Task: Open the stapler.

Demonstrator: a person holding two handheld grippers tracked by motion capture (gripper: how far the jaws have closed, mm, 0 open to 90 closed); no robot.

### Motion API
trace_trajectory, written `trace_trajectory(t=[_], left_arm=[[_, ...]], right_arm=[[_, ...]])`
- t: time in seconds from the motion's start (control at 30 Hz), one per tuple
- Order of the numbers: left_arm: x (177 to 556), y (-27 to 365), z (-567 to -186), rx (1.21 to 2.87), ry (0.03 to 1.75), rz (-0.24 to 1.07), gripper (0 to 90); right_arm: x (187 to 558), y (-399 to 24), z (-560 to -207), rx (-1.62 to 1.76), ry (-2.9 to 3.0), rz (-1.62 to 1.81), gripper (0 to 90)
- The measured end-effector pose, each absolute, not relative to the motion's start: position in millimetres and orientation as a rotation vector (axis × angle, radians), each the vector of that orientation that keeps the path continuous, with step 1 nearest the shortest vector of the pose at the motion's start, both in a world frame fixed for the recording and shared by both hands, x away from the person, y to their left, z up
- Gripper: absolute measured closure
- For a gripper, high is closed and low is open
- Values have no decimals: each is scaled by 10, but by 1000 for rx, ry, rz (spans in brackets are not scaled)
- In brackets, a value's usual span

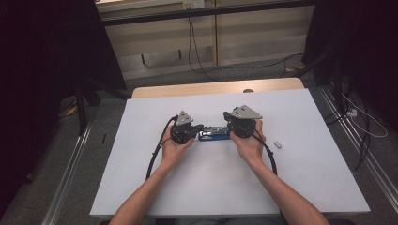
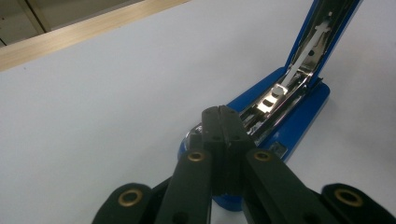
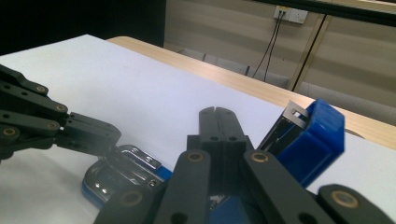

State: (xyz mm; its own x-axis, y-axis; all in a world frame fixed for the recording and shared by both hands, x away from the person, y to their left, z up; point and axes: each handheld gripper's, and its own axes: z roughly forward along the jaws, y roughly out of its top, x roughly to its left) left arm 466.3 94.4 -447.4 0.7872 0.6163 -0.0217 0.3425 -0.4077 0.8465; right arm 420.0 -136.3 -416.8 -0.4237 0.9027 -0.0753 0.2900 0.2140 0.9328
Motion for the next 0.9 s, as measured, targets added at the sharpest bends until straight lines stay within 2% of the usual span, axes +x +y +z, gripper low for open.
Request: trace_trajectory(t=[0.9], left_arm=[[4656, 945, -4479, 2026, 722, 367, 900]], right_arm=[[4118, -1750, -4209, 1119, 1840, 1140, 900]])
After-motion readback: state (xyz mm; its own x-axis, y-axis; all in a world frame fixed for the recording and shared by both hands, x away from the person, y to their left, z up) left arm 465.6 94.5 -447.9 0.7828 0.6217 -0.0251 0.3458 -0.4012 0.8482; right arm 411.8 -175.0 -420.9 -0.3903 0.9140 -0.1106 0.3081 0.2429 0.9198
